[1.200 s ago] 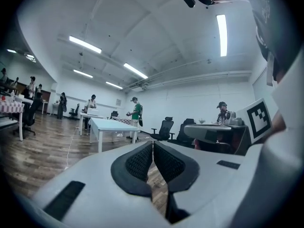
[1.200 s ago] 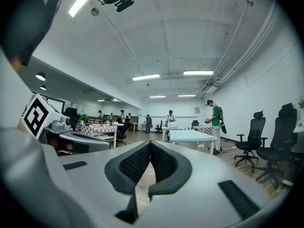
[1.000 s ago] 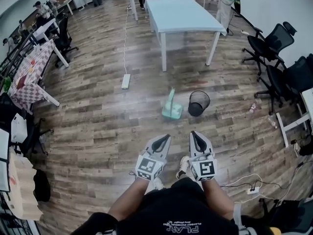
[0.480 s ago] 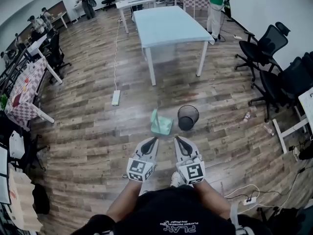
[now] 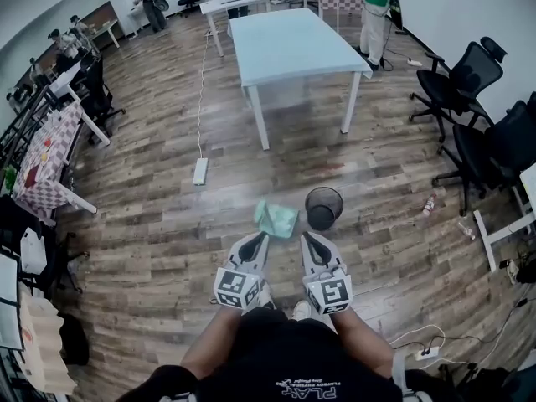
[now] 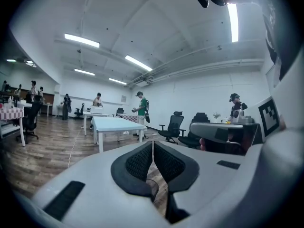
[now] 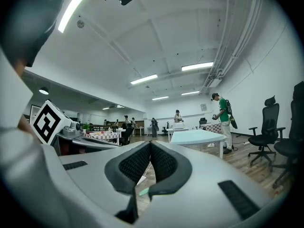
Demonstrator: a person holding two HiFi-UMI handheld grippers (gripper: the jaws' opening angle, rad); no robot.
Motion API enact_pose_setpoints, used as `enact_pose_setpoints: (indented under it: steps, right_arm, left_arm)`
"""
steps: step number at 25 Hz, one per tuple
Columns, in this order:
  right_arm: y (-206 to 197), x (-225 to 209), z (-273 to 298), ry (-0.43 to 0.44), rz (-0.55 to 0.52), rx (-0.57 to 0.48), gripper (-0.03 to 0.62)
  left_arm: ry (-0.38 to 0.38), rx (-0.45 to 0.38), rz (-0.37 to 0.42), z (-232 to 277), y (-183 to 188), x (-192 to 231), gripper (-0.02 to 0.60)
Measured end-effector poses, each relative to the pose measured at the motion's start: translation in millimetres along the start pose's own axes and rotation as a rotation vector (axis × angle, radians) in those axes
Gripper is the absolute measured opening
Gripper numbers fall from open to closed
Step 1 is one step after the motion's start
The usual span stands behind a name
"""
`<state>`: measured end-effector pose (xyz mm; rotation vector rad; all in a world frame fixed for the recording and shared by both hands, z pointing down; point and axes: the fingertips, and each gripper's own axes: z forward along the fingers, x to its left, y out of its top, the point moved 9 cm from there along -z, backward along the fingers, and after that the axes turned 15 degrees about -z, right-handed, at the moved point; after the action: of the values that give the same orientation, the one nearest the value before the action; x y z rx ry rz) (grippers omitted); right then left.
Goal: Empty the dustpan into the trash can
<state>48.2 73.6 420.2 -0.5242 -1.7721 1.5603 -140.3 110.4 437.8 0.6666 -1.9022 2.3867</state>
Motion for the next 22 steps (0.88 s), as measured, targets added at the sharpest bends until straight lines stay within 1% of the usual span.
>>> enact_pose_setpoints:
  steps: [5,10,14,16,18,22]
  right_arm:
    - [-12.8,-14.9,33.5,-0.030,0.002,0.024,0.023]
    - [-19.4,-15.4,77.8,-0.054,-0.007,0.074,0.023]
    - [-24.2,-21.0,118.1,-0.065,-0.027,0.076,0.023]
    - [-31.2,-22.3,132.2,-0.079,-0.020,0.106,0.023]
    - [-37.7,-21.4,145.0,-0.084,-0.019,0.146,0.023]
    - [-44.2,-27.0,179.0,-0.117,-0.034,0.152,0.023]
  left_arm:
    - [-0.012,0.017,-0.005,29.5,4.4,26.1,0.031]
    - [-0.047,0.048,-0.016,60.7,8.9,67.0,0.031]
    - [-0.059,0.058,-0.031,87.9,16.0,102.5,0.031]
    - [-0.068,0.075,-0.037,99.6,17.6,118.2,0.031]
    - [-0.080,0.095,-0.028,109.6,18.9,131.7,0.031]
    - [-0.114,0.126,-0.008,134.8,23.7,153.8,0.031]
